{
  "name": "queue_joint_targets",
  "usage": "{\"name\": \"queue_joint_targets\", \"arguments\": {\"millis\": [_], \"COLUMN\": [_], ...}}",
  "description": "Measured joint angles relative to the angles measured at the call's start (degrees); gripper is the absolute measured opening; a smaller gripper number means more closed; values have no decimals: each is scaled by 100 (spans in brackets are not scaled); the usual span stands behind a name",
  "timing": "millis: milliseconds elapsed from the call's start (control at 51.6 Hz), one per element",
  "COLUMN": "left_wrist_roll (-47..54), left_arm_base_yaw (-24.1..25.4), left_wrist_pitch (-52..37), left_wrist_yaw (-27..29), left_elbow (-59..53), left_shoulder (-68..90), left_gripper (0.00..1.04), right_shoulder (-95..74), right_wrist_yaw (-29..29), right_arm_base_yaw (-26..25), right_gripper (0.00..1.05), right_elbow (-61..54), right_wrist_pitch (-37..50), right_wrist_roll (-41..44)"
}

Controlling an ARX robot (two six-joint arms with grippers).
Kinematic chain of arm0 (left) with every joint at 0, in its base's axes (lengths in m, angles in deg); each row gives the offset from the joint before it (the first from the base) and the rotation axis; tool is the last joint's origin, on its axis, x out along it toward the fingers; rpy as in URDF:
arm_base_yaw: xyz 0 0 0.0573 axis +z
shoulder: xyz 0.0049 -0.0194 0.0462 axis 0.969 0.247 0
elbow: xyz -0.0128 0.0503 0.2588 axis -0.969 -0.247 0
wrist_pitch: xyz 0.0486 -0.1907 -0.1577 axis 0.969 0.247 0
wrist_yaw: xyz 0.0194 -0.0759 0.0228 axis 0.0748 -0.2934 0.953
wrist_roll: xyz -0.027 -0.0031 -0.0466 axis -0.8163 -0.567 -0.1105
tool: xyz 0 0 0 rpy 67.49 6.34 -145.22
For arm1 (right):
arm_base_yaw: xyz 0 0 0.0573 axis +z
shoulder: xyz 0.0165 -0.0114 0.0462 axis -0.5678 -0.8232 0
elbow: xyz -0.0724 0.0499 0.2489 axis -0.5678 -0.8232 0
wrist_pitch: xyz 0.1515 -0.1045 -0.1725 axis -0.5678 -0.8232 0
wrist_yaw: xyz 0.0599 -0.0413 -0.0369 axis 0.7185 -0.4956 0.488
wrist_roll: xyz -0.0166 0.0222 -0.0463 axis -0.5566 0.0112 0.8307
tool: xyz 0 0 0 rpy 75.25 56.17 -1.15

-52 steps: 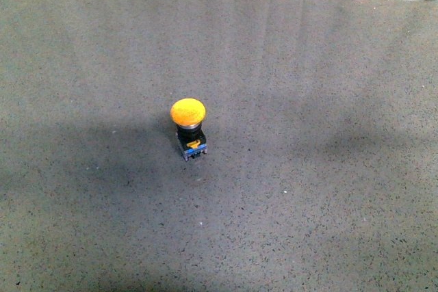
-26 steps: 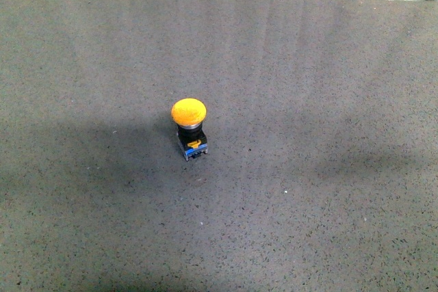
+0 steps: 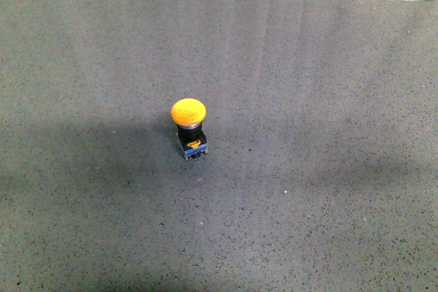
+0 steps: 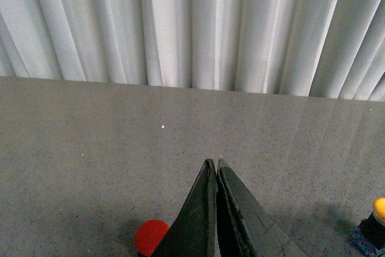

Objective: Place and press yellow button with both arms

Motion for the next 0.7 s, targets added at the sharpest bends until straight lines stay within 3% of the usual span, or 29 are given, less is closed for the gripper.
{"name": "queue_joint_targets", "arguments": {"millis": [310,407,601,640,698], "left_wrist_roll": [0,0,0,-2,-2], "left_arm_base_yaw": [0,0,0,0,0], "left_wrist_pitch": [-2,-2,-2,-2,-2], "left_wrist_yaw": [0,2,0,0,0], "left_elbow": [0,0,0,0,0], "left_shoulder": [0,0,0,0,0], "left_gripper": [1,1,1,5,18], "right_shoulder": [494,1309,1464,1467,1471], "right_wrist_yaw": [0,-4,-7,-9,-4], "right_arm_base_yaw": [0,0,0,0,0], "right_gripper": [1,1,1,3,15], "right_elbow": [0,2,2,2,2], "right_wrist_pitch": [-496,-1443,-1493,-1493,-1493], "right_wrist_roll": [2,4,4,15,13]}}
